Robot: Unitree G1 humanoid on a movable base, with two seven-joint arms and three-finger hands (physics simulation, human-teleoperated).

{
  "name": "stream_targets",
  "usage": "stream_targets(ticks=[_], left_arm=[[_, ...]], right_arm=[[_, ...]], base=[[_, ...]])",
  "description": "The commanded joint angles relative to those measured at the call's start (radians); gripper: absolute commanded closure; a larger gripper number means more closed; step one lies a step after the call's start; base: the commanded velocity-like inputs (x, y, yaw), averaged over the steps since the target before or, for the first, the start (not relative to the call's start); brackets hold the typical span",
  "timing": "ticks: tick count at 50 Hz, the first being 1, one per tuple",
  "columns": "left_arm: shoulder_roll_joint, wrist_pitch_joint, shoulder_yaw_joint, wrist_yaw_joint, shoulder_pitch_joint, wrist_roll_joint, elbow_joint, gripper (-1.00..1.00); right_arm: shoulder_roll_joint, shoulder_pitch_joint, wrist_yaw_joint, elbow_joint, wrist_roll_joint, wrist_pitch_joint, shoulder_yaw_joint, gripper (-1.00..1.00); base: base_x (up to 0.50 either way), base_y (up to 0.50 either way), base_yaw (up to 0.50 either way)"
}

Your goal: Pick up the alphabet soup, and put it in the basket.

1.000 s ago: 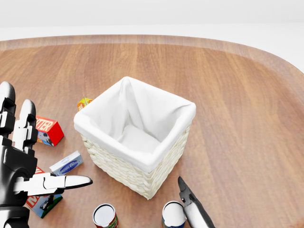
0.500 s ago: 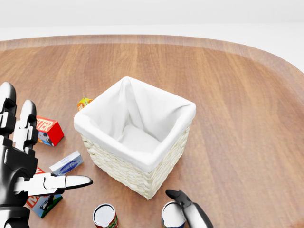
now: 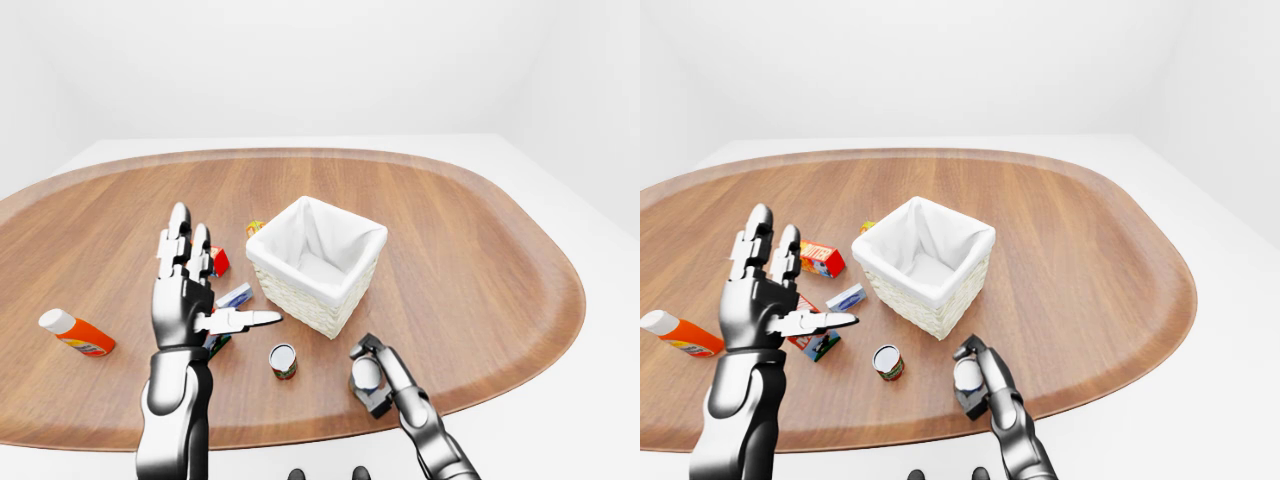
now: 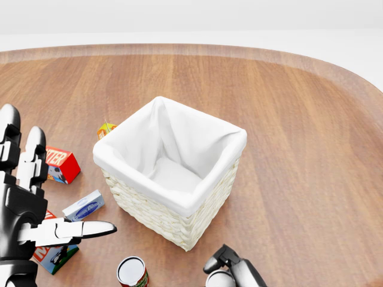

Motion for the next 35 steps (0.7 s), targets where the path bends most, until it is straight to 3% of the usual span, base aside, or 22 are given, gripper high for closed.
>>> stream_targets(ticks=[1,6,11,16,18,35], left_arm=[[0.0,0.0,0.002,0.001,-0.001,-0.001,0.0,-1.0],[0.001,0.0,0.003,0.002,-0.003,-0.004,-0.004,-1.0],[0.0,0.0,0.001,0.004,-0.001,-0.002,-0.013,-1.0],[-0.001,0.0,0.001,0.004,0.001,-0.001,-0.014,-1.0],[0.0,0.0,0.001,0.003,0.002,0.0,-0.014,-1.0],[-0.001,0.0,0.001,0.003,0.001,0.002,-0.008,-1.0]], right_arm=[[0.002,0.006,-0.001,-0.035,-0.006,0.004,-0.002,1.0],[0.003,0.016,0.009,-0.077,0.014,0.019,-0.007,1.0],[0.004,0.057,0.033,-0.225,0.035,0.096,-0.006,1.0],[-0.003,0.072,0.03,-0.302,0.044,0.12,-0.006,1.0],[-0.004,0.085,0.038,-0.354,0.048,0.145,-0.006,1.0],[-0.017,0.143,0.077,-0.651,0.069,0.145,0.004,1.0]], base=[[0.0,0.0,0.0],[0.0,0.0,0.0],[0.0,0.0,0.0],[0.0,0.0,0.0],[0.0,0.0,0.0],[0.0,0.0,0.0]])
